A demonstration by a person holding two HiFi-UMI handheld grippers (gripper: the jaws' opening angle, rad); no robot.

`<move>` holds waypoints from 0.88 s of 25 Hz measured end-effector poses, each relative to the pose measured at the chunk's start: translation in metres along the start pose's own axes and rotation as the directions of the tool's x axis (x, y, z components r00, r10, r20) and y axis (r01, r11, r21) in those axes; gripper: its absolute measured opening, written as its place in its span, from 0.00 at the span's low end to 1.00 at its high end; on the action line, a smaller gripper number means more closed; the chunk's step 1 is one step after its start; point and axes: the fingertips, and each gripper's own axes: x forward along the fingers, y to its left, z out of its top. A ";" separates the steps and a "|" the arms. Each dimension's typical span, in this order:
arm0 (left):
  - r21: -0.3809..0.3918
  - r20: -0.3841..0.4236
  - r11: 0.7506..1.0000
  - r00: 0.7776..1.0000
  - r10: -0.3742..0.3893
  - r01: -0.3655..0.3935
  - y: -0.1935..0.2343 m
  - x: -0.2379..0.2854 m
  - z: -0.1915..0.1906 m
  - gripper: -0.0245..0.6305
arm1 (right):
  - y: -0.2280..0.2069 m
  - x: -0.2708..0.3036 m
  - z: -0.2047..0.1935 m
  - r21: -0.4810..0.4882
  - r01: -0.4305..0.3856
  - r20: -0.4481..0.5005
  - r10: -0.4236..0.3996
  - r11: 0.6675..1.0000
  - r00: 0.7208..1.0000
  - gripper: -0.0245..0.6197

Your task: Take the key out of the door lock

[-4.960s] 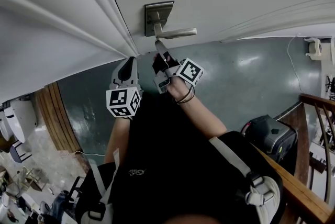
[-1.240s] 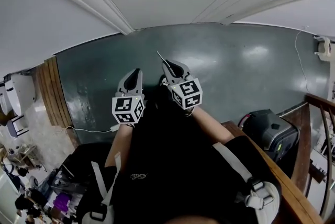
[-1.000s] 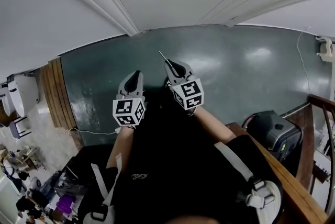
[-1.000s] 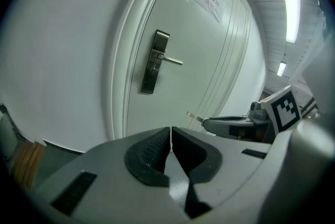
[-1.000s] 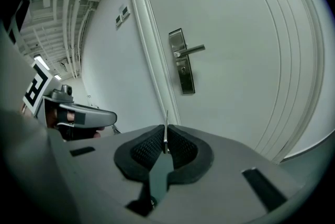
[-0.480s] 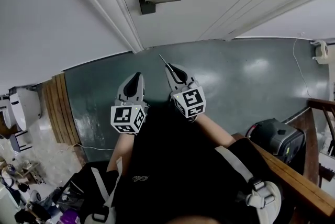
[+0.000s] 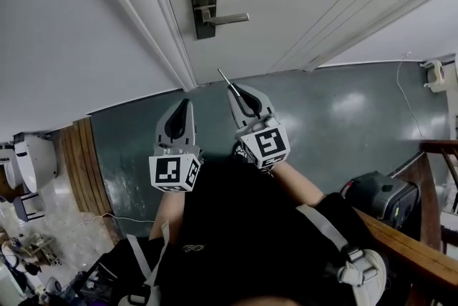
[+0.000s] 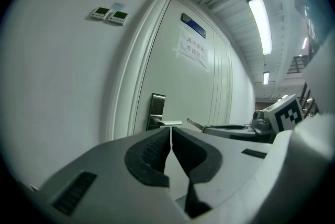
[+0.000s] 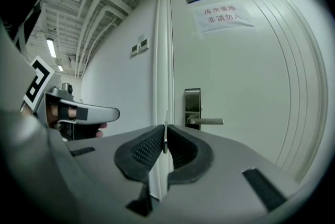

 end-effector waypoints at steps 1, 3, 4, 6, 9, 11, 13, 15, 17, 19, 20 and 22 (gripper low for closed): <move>0.010 0.014 1.000 1.000 0.000 -0.001 0.000 0.001 0.006 0.08 | -0.001 0.000 0.009 -0.003 0.001 0.016 -0.001 1.000 1.000 0.09; 0.038 0.041 0.999 0.999 -0.001 -0.001 -0.002 0.001 0.020 0.08 | -0.003 0.001 0.028 -0.025 0.004 0.058 -0.002 1.000 0.998 0.09; 0.054 0.053 0.999 0.999 -0.001 -0.002 -0.002 0.001 0.027 0.08 | -0.003 0.002 0.036 -0.034 0.007 0.074 -0.005 0.999 0.997 0.09; 0.079 0.080 0.997 0.997 0.004 -0.011 -0.003 -0.001 0.041 0.08 | -0.005 0.000 0.050 -0.036 0.023 0.087 -0.020 0.999 0.996 0.09; 0.099 0.124 0.995 0.992 0.021 -0.033 -0.001 -0.005 0.059 0.08 | -0.006 -0.003 0.064 -0.033 0.036 0.103 -0.032 0.999 0.994 0.09; 0.104 0.145 0.994 0.989 0.030 -0.045 0.001 -0.006 0.068 0.08 | -0.006 -0.004 0.071 -0.034 0.037 0.116 -0.032 0.999 0.993 0.09; 0.103 0.156 0.993 0.987 0.033 -0.050 0.002 -0.006 0.073 0.08 | -0.004 -0.005 0.075 -0.039 0.032 0.132 -0.026 0.999 0.991 0.09; 0.099 0.161 0.994 0.986 0.034 -0.051 0.002 -0.007 0.075 0.08 | -0.002 -0.006 0.078 -0.049 0.023 0.151 -0.015 0.999 0.988 0.09; 0.096 0.165 0.994 0.986 0.035 -0.051 0.000 -0.007 0.076 0.08 | 0.000 -0.007 0.081 -0.055 0.021 0.162 -0.012 0.998 0.987 0.09; 0.096 0.167 0.994 0.985 0.032 -0.048 -0.002 -0.007 0.076 0.08 | 0.000 -0.008 0.084 -0.061 0.023 0.170 -0.012 0.998 0.985 0.09; 0.097 0.167 0.994 0.986 0.030 -0.047 -0.003 -0.007 0.076 0.08 | 0.001 -0.009 0.085 -0.062 0.024 0.172 -0.013 0.998 0.985 0.09; 0.099 0.166 0.994 0.986 0.028 -0.045 -0.004 -0.008 0.075 0.08 | 0.001 -0.009 0.086 -0.061 0.027 0.170 -0.017 0.998 0.985 0.09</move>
